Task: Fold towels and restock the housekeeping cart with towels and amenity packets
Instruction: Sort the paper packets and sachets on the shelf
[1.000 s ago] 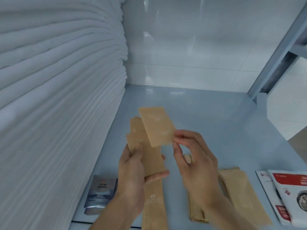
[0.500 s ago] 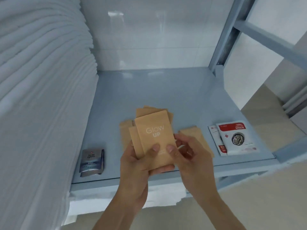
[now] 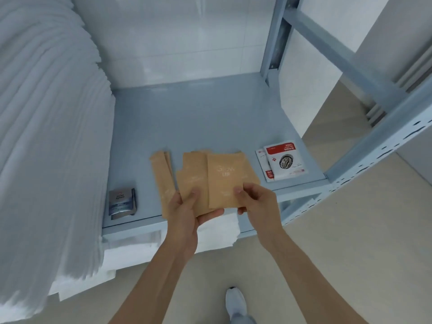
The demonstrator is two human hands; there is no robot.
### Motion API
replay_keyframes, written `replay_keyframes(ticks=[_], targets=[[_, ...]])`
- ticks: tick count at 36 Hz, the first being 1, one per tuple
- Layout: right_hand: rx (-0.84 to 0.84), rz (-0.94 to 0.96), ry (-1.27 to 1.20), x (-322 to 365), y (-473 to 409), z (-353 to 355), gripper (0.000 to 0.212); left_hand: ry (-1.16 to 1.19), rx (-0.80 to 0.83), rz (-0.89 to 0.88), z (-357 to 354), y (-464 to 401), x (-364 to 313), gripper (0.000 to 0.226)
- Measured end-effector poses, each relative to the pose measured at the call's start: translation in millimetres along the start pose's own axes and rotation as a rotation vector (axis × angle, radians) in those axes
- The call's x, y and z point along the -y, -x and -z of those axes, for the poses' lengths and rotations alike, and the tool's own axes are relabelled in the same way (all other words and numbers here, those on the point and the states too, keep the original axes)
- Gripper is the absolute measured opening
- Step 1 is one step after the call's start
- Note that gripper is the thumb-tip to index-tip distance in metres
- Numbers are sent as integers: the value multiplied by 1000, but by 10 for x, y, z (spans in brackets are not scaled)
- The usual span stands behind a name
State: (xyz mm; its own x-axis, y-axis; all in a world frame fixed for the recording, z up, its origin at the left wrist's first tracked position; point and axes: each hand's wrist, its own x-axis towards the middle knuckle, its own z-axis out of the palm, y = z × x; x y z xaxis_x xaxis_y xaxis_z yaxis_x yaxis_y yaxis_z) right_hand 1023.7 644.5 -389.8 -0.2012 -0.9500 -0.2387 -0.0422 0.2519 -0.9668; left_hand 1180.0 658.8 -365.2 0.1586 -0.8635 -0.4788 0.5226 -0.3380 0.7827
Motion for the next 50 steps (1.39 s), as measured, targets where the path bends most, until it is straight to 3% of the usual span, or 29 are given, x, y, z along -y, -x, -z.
replay_keyframes(ticks=[5,8,17,21,27,30,31,33,35,38,40,44,47,50], targets=[[-364,-131,48,-162,-271,459,19,142,-193,58,55,85,3,26],[-413,-71,154,-110,-524,643,20,206,-264,89,83,93,-45,30],[-134,5,366,85,-1110,365,30,94,-243,52,-131,-5,-243,22],[-71,-92,451,-10,-1153,257,18,74,-256,26,-213,-11,-278,28],[-52,-123,735,94,-1050,273,40,113,-267,-12,-319,102,-326,22],[-63,0,521,372,-896,285,25,92,-252,-71,-410,155,-344,24],[8,0,370,507,-799,268,20,61,-248,-98,-446,173,-353,25],[261,-90,51,793,-564,200,30,-17,-230,-151,-542,210,-372,27],[390,-65,46,980,-348,114,40,-94,-214,-186,-635,258,-379,21],[239,129,199,1127,-151,25,20,-89,-202,-210,-730,327,-396,14],[181,157,142,1180,-88,23,8,-33,-173,-208,-745,388,-458,13],[131,164,70,1255,-24,81,7,24,-157,-224,-694,466,-628,17],[-103,172,49,1290,-78,216,28,68,-173,-250,-641,494,-751,15],[-258,202,17,1358,-142,350,25,52,-204,-279,-587,522,-826,13]])
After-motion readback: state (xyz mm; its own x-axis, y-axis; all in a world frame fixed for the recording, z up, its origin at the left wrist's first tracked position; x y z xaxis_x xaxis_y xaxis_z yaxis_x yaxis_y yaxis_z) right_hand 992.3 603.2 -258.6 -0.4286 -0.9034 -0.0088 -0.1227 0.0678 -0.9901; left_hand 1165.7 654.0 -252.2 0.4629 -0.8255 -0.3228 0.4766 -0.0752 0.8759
